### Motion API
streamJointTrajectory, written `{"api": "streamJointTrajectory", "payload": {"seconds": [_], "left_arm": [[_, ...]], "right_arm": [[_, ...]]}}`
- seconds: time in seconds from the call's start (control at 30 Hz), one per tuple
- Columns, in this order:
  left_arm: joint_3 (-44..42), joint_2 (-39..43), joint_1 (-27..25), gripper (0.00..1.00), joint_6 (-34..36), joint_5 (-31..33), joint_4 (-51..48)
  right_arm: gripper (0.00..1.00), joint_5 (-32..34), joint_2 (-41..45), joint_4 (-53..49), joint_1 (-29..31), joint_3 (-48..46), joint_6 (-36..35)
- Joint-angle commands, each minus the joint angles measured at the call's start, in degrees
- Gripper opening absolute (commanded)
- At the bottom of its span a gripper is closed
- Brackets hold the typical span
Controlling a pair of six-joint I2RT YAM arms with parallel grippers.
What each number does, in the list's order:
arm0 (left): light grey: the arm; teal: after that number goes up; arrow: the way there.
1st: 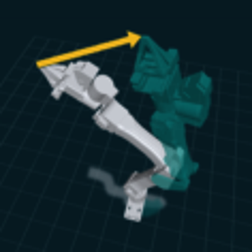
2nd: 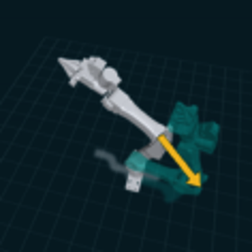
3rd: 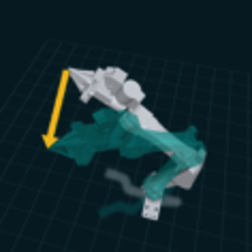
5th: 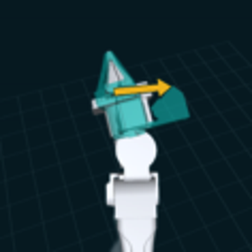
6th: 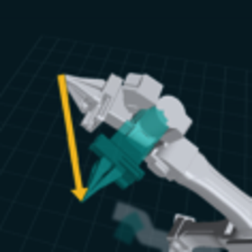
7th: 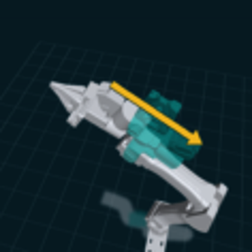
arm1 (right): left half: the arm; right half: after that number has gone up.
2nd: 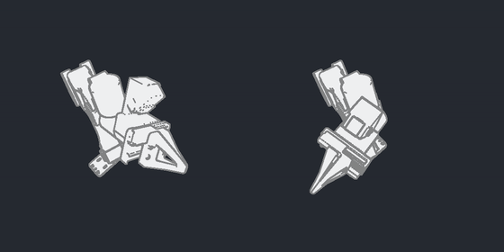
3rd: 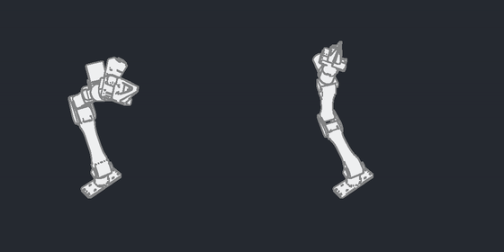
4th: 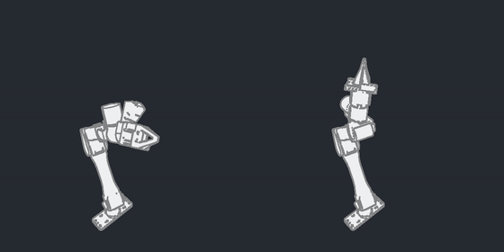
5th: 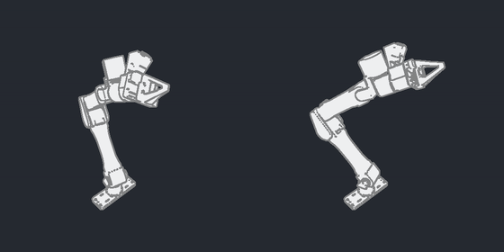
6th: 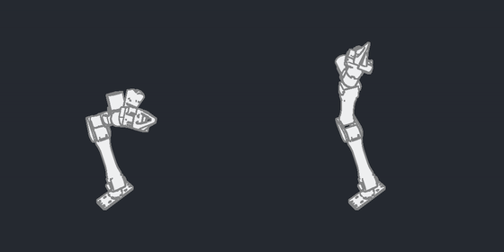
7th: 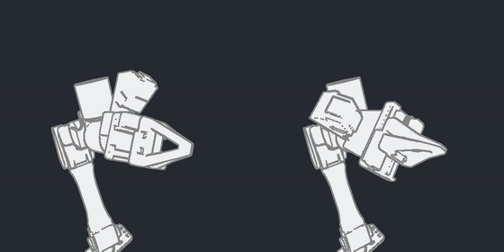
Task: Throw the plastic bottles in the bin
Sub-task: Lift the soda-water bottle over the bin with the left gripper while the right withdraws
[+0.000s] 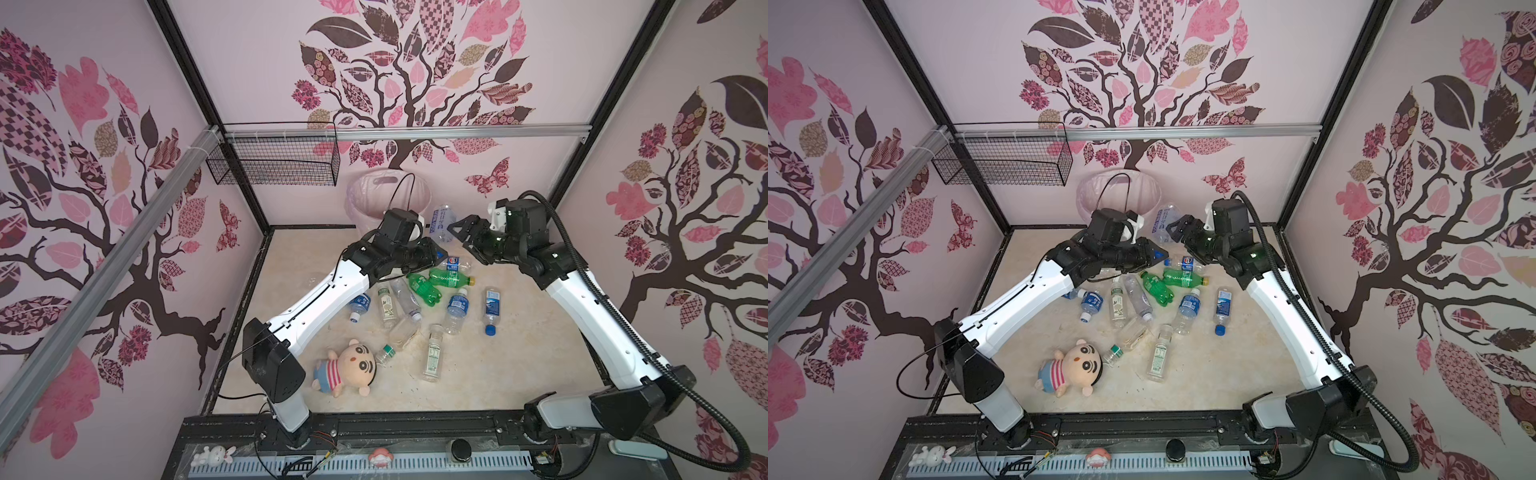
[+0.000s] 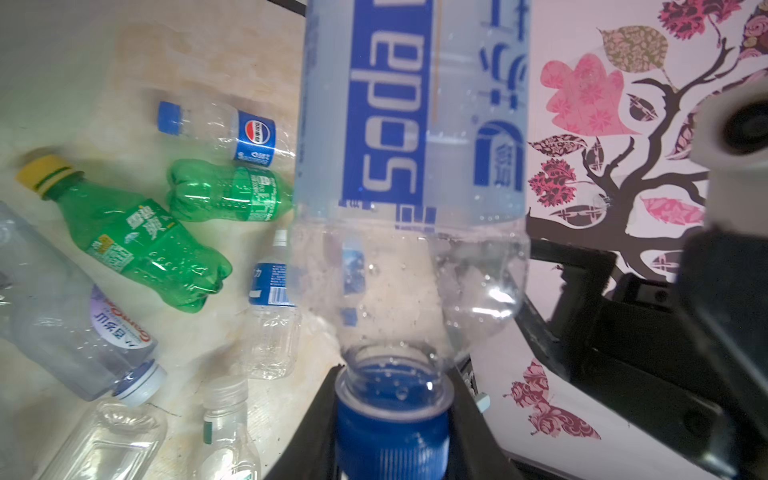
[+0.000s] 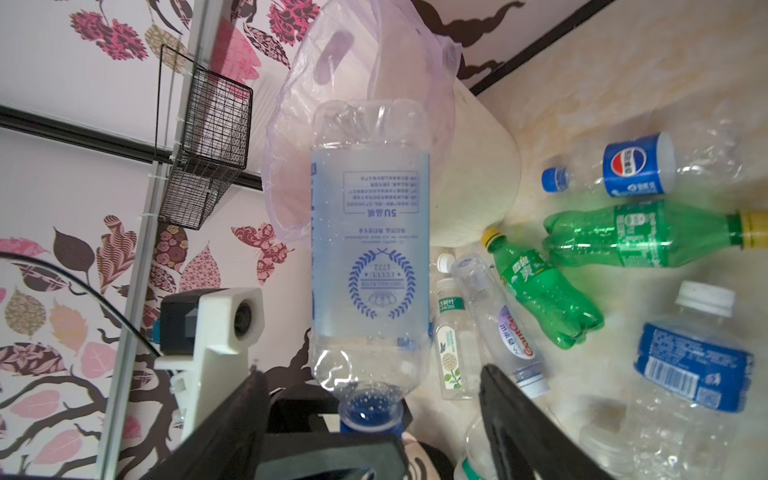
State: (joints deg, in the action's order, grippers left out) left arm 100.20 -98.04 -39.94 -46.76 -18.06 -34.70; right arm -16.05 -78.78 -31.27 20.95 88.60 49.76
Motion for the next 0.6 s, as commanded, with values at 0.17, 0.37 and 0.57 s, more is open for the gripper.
{"api": "streamJointTrajectory", "payload": {"seconds": [0.17,0.37,0.57], "left_arm": [[9.4,1.0,4.3,0.12,6.7,7.1,-7.5],[19.1,0.0,7.7,0.12,10.6,12.9,-8.6],[30.4,-3.4,8.9,0.10,16.2,21.6,-6.7]], "right_arm": [[1.00,0.9,0.5,-0.8,0.4,7.1,-3.0],[1.00,2.2,0.1,-1.5,0.4,10.9,-7.6],[1.00,3.2,-0.4,-1.0,1.6,14.9,-13.3]]}}
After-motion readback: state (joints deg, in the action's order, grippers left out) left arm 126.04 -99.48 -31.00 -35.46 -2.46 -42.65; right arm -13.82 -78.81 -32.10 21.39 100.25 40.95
